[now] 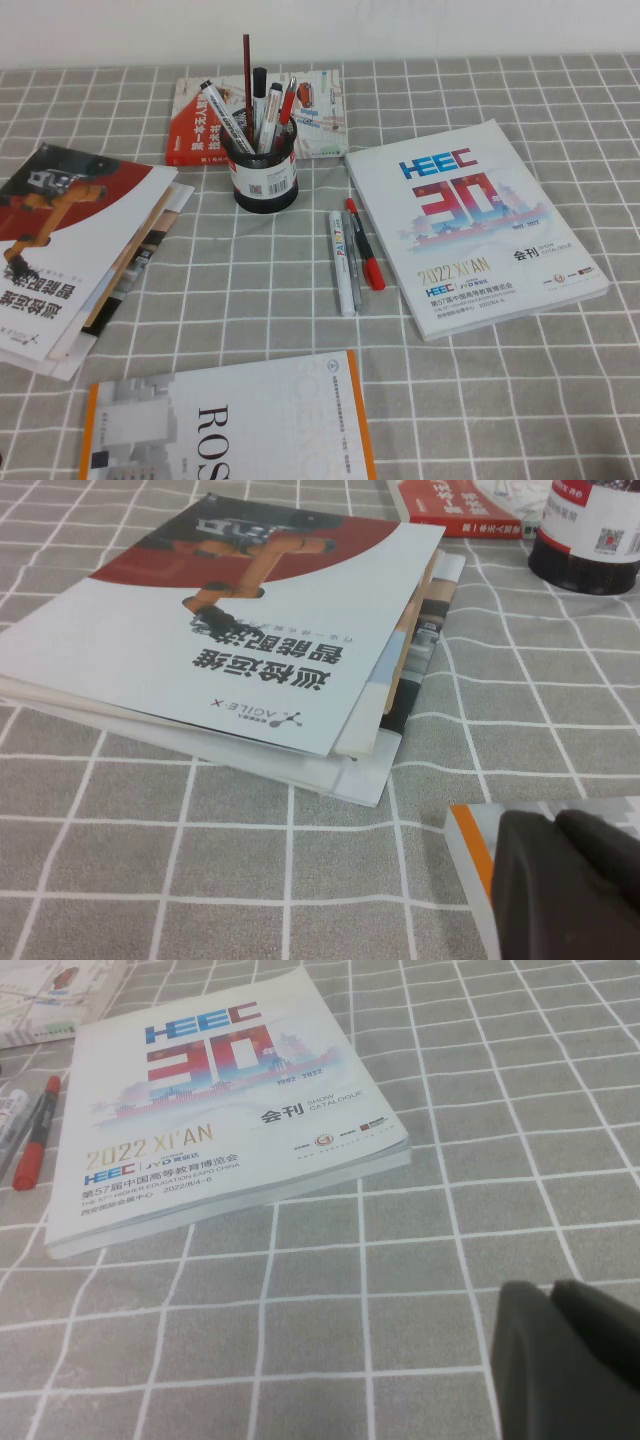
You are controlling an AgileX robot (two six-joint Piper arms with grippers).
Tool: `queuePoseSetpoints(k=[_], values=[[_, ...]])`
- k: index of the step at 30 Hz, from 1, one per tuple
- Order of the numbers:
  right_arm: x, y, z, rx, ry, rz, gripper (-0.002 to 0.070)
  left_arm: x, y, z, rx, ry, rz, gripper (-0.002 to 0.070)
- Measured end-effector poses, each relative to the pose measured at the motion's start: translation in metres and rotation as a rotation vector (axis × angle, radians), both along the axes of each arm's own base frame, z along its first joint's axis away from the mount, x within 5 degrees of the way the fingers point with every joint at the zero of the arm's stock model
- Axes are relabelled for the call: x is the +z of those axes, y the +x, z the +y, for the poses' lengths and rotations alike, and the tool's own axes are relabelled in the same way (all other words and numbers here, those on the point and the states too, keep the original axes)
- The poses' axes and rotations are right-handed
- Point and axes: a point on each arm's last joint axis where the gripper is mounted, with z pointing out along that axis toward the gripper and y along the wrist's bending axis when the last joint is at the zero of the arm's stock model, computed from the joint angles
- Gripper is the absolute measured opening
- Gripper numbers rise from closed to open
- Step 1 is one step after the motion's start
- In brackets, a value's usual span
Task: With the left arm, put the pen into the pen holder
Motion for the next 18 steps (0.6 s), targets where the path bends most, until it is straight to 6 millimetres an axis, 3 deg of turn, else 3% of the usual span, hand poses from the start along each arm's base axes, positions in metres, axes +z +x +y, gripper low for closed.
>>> queuePoseSetpoints(k=[8,18], values=[[0.0,0.0,0.0,0.0,0.0,0.0,-0.0015,0.002,0.001,0.0,0.006,-0.003,-0.019,-0.0002],[0.0,0.0,0.0,0.0,0.0,0.0,-0.0015,0.019,0.004,-0.003,0.06,-0.449,-0.168,-0.0002]])
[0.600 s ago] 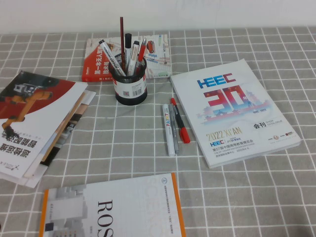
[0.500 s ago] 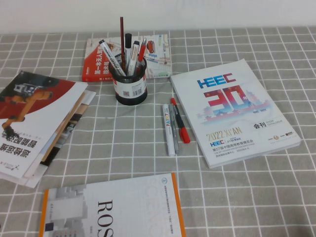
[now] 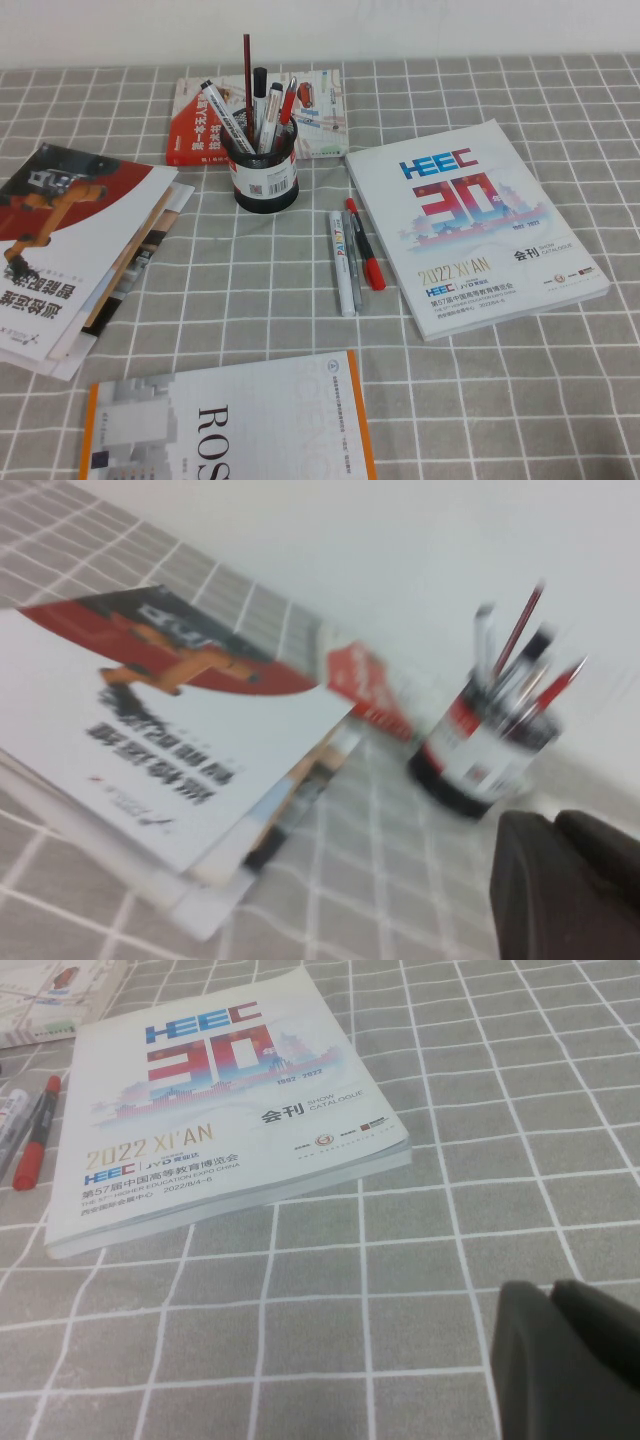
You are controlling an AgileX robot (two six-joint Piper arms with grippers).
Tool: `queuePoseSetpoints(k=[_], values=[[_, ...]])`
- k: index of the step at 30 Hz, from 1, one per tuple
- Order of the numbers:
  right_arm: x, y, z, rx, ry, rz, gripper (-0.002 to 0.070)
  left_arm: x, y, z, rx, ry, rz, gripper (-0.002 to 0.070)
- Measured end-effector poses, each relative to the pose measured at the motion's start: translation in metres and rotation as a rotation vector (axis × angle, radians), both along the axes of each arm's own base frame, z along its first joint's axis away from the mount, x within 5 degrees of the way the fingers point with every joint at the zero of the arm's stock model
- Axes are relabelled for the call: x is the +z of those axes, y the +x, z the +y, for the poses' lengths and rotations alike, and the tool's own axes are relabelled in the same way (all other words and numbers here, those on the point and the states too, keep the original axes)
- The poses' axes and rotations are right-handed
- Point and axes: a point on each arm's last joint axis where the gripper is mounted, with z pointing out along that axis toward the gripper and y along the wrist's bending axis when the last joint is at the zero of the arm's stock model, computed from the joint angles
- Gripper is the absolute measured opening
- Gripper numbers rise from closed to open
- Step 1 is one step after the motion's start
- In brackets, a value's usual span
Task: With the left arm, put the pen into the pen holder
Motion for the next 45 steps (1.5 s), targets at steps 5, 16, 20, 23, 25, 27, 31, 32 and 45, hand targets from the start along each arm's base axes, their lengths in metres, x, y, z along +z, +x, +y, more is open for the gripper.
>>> queuePoseSetpoints(k=[5,16,20,23,25,27,31,32,45], values=[[0.0,0.0,0.0,0.0,0.0,0.0,-0.0015,0.002,0.0,0.0,0.003,-0.035,-0.02,-0.0002],[0.0,0.0,0.0,0.0,0.0,0.0,-0.0015,0.002,0.0,0.0,-0.003,0.019,-0.023,-0.0002],[0.0,0.0,0.0,0.0,0.0,0.0,-0.0015,0.002,0.0,0.0,-0.003,0.019,-0.023,-0.0002],[0.0,0.0,0.0,0.0,0.0,0.0,-0.0015,0.002,0.0,0.0,-0.003,-0.008,-0.021,-0.0002],[0.0,0.0,0.0,0.0,0.0,0.0,-0.0015,0.001,0.0,-0.001,-0.008,-0.032,-0.005,-0.0002],[0.0,0.0,0.0,0.0,0.0,0.0,-0.0015,0.007,-0.002,-0.002,-0.022,-0.04,0.012,-0.0002],[0.0,0.0,0.0,0.0,0.0,0.0,-0.0015,0.037,0.0,-0.004,-0.047,-0.002,0.033,-0.0002],[0.0,0.0,0.0,0.0,0.0,0.0,-0.0015,0.046,0.002,-0.005,-0.055,0.016,0.049,-0.0002],[0.0,0.0,0.0,0.0,0.0,0.0,-0.0015,0.11,0.087,-0.024,-0.284,0.223,0.586,-0.0002]])
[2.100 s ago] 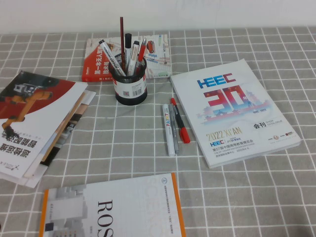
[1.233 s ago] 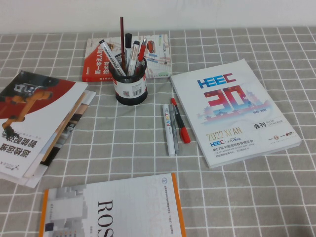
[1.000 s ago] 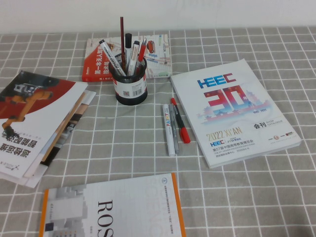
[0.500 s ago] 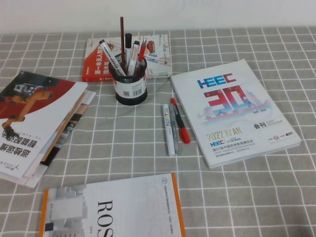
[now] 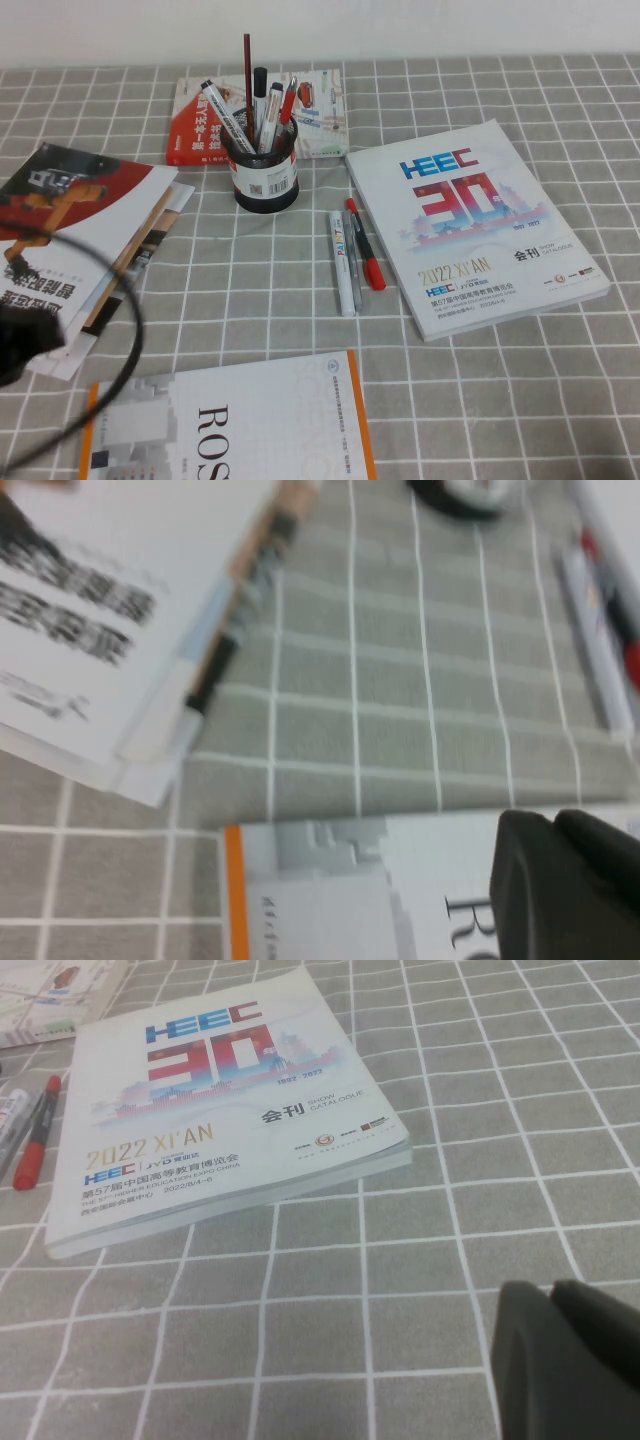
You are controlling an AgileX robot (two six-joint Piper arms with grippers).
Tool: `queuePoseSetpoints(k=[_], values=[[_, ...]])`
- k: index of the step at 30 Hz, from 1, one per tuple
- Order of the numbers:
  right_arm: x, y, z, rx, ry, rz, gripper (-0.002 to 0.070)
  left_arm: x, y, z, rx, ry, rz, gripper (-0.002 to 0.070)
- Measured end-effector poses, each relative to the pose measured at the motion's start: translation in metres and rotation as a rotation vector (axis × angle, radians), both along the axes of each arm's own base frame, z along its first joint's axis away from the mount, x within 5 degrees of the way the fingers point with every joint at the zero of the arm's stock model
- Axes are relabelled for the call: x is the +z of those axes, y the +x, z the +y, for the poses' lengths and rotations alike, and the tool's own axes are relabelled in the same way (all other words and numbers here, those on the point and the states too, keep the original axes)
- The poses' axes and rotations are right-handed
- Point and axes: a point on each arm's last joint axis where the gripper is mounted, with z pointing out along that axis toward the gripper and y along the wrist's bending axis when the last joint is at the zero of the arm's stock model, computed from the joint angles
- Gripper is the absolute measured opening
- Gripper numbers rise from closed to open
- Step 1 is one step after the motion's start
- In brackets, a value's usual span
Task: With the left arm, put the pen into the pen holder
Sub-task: Pick up the pen on the table
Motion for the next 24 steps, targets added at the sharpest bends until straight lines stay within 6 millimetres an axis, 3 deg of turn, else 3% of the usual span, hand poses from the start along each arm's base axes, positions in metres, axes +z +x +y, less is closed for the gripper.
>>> queuePoseSetpoints(k=[8,16,24], values=[[0.0,0.0,0.0,0.0,0.0,0.0,-0.0015,0.001,0.071,-0.031,-0.194,0.034,0.153,-0.0002],[0.0,0.0,0.0,0.0,0.0,0.0,-0.0015,-0.016,0.133,-0.1,-0.358,0.065,0.248,-0.0002],[0.0,0.0,0.0,0.0,0.0,0.0,-0.0015,-0.043,0.178,-0.171,-0.475,0.164,0.355,-0.0002]])
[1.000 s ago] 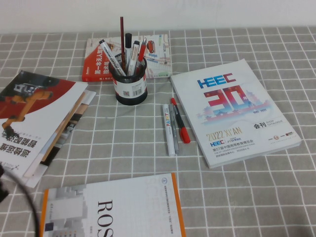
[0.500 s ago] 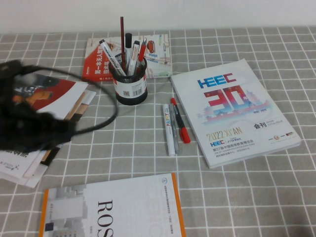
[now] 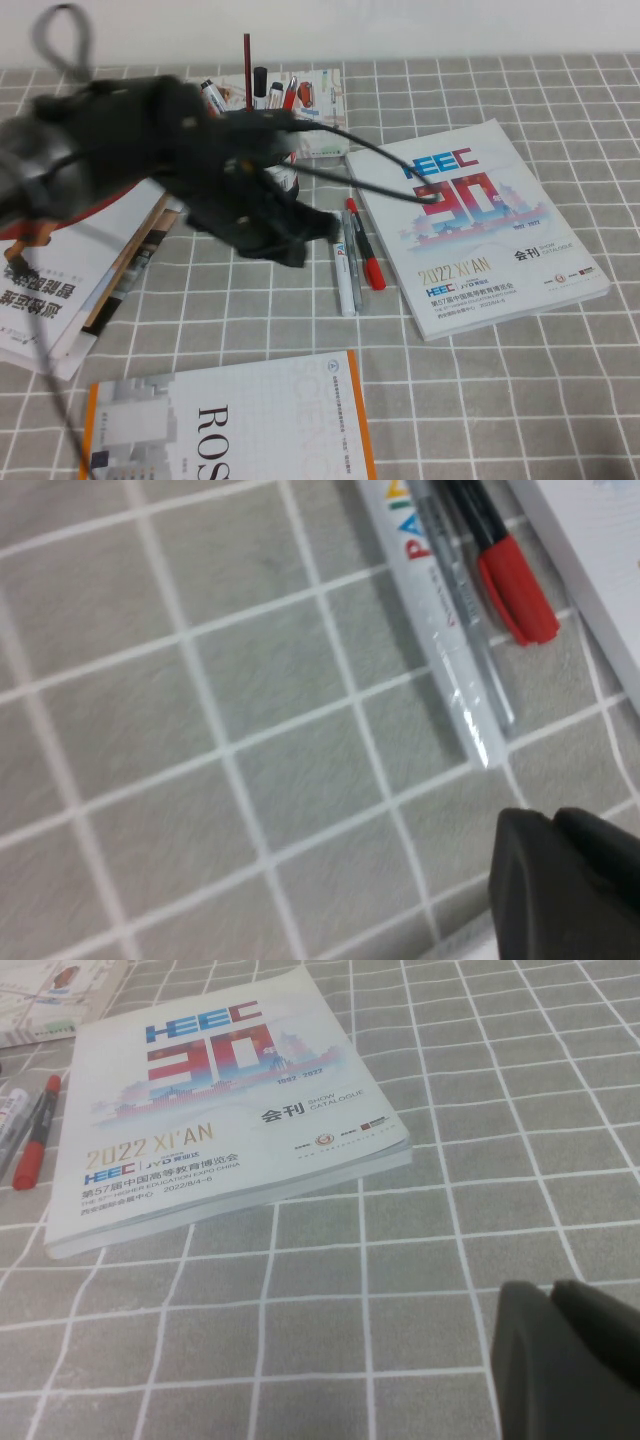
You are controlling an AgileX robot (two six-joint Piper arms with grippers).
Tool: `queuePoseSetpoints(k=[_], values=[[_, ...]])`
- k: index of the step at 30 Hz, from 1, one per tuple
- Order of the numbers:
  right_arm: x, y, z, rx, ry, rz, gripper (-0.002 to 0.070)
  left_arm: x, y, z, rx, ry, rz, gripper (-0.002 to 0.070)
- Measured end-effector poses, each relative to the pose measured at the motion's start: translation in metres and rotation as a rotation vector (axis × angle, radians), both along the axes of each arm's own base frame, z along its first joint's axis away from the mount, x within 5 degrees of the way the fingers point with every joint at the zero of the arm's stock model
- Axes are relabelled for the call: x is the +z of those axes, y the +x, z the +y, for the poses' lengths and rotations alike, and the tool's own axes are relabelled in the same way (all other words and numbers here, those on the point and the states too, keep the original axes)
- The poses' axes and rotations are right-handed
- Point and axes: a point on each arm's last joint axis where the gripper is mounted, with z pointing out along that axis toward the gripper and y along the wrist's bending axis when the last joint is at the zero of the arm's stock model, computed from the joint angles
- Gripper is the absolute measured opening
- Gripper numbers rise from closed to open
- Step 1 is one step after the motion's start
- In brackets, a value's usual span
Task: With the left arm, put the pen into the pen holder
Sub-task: Pick up the pen on the table
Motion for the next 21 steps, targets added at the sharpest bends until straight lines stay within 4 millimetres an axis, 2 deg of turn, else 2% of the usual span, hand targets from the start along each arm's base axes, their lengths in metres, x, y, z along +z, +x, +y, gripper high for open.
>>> queuePoseSetpoints(k=[5,9,16,18,21], values=[[0.0,0.0,0.0,0.0,0.0,0.0,-0.0015,-0.012,0.023,-0.031,-0.043,0.041,0.018,-0.0002],[0.0,0.0,0.0,0.0,0.0,0.0,-0.0015,-0.021,0.033,-0.053,-0.078,0.116,0.035,-0.0002],[0.0,0.0,0.0,0.0,0.0,0.0,-0.0015,-0.03,0.051,-0.072,-0.1,0.205,0.058,0.0],[0.0,0.0,0.0,0.0,0.0,0.0,-0.0015,-0.033,0.056,-0.075,-0.102,0.214,0.059,0.0024],[0.0,0.0,0.0,0.0,0.0,0.0,-0.0015,-0.042,0.063,-0.078,-0.107,0.232,0.083,0.0124]])
